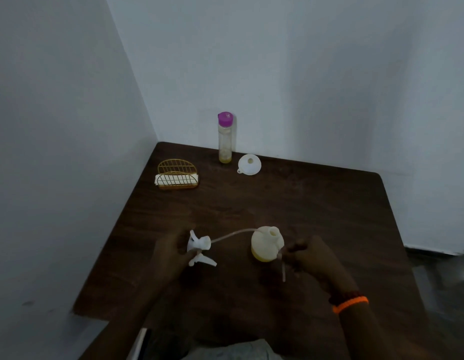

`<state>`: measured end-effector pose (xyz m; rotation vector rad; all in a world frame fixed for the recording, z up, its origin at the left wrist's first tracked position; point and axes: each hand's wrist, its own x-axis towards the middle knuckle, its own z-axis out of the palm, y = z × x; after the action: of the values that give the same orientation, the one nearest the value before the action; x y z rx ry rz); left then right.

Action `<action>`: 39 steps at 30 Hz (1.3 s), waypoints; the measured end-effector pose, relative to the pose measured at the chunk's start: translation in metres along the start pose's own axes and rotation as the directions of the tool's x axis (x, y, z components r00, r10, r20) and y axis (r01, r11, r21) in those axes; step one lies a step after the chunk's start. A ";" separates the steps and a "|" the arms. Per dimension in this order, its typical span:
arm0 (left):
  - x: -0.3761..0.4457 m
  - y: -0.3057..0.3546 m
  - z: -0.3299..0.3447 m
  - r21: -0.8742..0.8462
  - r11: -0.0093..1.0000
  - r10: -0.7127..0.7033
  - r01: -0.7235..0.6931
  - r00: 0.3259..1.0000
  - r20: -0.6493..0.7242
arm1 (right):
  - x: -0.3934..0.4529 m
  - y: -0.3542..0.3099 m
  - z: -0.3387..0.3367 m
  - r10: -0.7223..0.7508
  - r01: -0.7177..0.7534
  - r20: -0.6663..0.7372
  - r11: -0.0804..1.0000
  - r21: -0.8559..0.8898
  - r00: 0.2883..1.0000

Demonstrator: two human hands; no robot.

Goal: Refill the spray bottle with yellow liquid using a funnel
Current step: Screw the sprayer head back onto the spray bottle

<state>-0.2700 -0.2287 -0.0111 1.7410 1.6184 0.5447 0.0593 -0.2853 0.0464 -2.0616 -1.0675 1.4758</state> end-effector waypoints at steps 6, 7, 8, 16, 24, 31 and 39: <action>0.013 0.026 -0.038 -0.059 0.989 0.129 -0.134 0.988 -0.081 | 0.001 -0.038 -0.016 -0.287 0.277 -0.145 0.957 -0.085 0.947; 0.014 0.028 -0.044 -0.049 0.984 0.164 -0.169 0.983 -0.084 | 0.003 -0.041 -0.015 -0.325 0.312 -0.165 0.945 -0.103 0.931; 0.015 0.031 -0.050 -0.049 0.981 0.185 -0.190 0.979 -0.087 | 0.006 -0.042 -0.014 -0.355 0.338 -0.183 0.934 -0.115 0.917; 0.006 0.053 -0.084 -0.042 0.909 0.413 -0.415 0.910 -0.048 | 0.021 -0.039 -0.003 -0.445 0.438 -0.292 0.894 -0.092 0.847; 0.004 0.057 -0.085 -0.075 0.882 0.466 -0.465 0.885 -0.013 | 0.032 -0.030 0.000 -0.413 0.399 -0.267 0.911 -0.106 0.871; 0.004 0.069 -0.081 -0.118 0.866 0.496 -0.485 0.864 0.084 | 0.037 -0.003 0.006 -0.368 0.353 -0.276 0.930 -0.103 0.888; 0.005 0.091 -0.059 -0.053 0.842 0.537 -0.537 0.822 0.193 | 0.052 0.014 0.010 -0.349 0.304 -0.167 0.921 -0.245 0.922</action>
<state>-0.2482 -0.2112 0.0935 2.1873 0.9721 0.5974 0.0628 -0.2552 0.0004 -1.9959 -1.4539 0.9936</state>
